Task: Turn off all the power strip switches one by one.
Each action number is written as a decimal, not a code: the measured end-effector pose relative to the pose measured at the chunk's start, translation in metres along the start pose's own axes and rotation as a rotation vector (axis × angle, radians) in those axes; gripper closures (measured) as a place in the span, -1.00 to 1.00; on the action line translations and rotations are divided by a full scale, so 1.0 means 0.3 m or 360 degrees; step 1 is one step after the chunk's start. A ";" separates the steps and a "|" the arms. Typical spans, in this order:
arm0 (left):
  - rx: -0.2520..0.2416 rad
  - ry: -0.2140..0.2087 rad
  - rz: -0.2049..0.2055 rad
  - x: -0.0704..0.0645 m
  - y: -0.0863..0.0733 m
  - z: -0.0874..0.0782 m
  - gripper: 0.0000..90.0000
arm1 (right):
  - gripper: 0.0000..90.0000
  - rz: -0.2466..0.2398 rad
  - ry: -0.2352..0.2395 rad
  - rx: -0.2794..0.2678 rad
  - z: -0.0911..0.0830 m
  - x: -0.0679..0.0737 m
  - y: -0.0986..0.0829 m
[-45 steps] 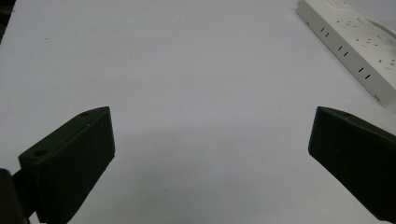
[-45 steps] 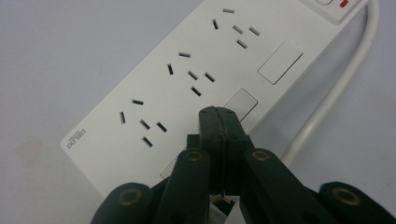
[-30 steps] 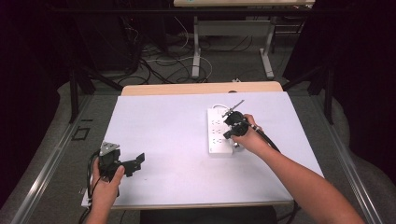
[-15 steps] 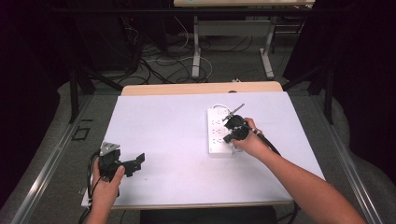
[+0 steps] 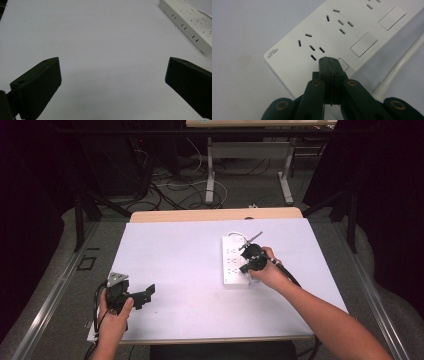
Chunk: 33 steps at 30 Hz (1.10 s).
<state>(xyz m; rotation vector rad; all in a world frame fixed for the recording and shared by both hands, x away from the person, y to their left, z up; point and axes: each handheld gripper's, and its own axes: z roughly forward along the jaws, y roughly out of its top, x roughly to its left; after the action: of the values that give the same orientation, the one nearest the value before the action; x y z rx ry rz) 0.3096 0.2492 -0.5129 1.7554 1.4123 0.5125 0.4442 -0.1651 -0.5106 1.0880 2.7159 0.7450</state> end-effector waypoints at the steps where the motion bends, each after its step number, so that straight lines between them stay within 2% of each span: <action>1: 0.0002 0.0000 0.0001 0.000 0.000 0.000 -0.99 | 1.00 0.0013 0.0007 -0.0001 0.000 0.001 -0.002; 2: 0.0001 0.0000 0.0001 0.000 0.000 0.000 -0.99 | 1.00 0.0009 0.0009 0.0015 -0.004 0.000 -0.002; 4: 0.0000 0.0001 0.0001 -0.001 0.000 0.000 -0.99 | 1.00 0.0029 0.0008 -0.0050 0.007 0.003 -0.008; 5: -0.0001 0.0001 0.0000 -0.001 0.000 0.000 -0.99 | 1.00 0.0043 0.0012 0.0010 0.002 0.006 -0.007; 6: -0.0002 0.0001 0.0001 -0.001 0.000 -0.001 -0.99 | 1.00 0.0048 0.0038 -0.0130 0.023 0.006 -0.016; 7: -0.0002 0.0001 -0.0001 -0.001 0.000 -0.001 -0.99 | 1.00 0.0022 0.0033 -0.0065 0.014 0.005 -0.013; 8: -0.0002 0.0001 -0.0001 -0.001 0.000 -0.001 -0.99 | 1.00 0.0019 0.0008 0.0044 -0.001 0.006 -0.010; 9: -0.0003 0.0001 0.0000 -0.001 0.000 -0.001 -0.99 | 1.00 0.0012 0.0029 -0.0039 0.009 0.004 -0.015; 10: -0.0002 0.0000 0.0002 -0.002 0.000 -0.001 -0.99 | 1.00 0.0031 0.0022 -0.0065 0.012 0.006 -0.018; 12: -0.0003 0.0000 0.0002 -0.002 0.001 -0.001 -0.99 | 1.00 0.0042 0.0030 -0.0028 0.006 0.003 -0.017; 15: -0.0006 0.0000 -0.0002 -0.001 0.002 -0.001 -0.99 | 1.00 0.0061 0.0032 -0.0058 0.009 0.006 -0.020; 16: -0.0008 0.0002 -0.0007 -0.002 0.002 0.000 -0.99 | 1.00 0.0055 0.0040 -0.0101 0.014 0.005 -0.022; 19: 0.0004 0.0000 -0.0006 -0.004 0.005 -0.002 -0.99 | 1.00 0.0050 0.0024 -0.0092 0.013 0.005 -0.021; 20: -0.0009 0.0003 -0.0008 -0.006 0.005 -0.001 -0.99 | 1.00 0.0048 0.0022 -0.0049 0.007 0.003 -0.019; 21: 0.0000 0.0005 -0.0006 -0.006 0.006 -0.003 -0.99 | 1.00 0.0052 0.0025 -0.0049 0.006 0.003 -0.019; 23: 0.0003 0.0008 -0.0004 -0.004 0.007 -0.003 -0.99 | 1.00 0.0064 0.0039 -0.0115 0.014 0.002 -0.023; 24: 0.0002 0.0010 -0.0006 -0.003 0.007 -0.002 -0.99 | 1.00 0.0046 0.0031 -0.0036 0.004 -0.001 -0.019; 25: 0.0007 0.0014 -0.0007 -0.003 0.007 -0.002 -0.99 | 1.00 0.0062 0.0027 -0.0103 0.008 0.000 -0.023; 26: -0.0007 0.0016 -0.0014 -0.002 0.006 0.000 -0.99 | 1.00 0.0057 0.0042 -0.0127 0.005 -0.001 -0.024; 27: 0.0007 0.0013 -0.0013 -0.001 0.006 -0.001 -0.99 | 1.00 0.0060 0.0042 0.0022 -0.020 0.001 -0.015; 28: -0.0004 0.0013 -0.0015 -0.001 0.003 0.002 -0.99 | 1.00 0.0051 0.0054 -0.0123 -0.007 0.000 -0.022; 30: -0.0001 0.0011 -0.0009 0.000 0.000 0.002 -0.99 | 1.00 0.0072 0.0039 -0.0074 -0.024 0.004 -0.019; 32: 0.0007 0.0010 -0.0012 0.001 -0.003 0.001 -0.99 | 1.00 0.0070 0.0030 -0.0152 -0.022 0.003 -0.025; 33: -0.0001 0.0009 -0.0015 0.002 -0.002 0.002 -0.99 | 1.00 0.0086 0.0025 -0.0106 -0.032 0.004 -0.024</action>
<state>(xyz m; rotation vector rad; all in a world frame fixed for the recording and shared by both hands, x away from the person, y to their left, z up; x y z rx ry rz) 0.3097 0.2495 -0.5138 1.7471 1.4239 0.5135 0.4361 -0.1725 -0.5055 1.1499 2.6632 0.8489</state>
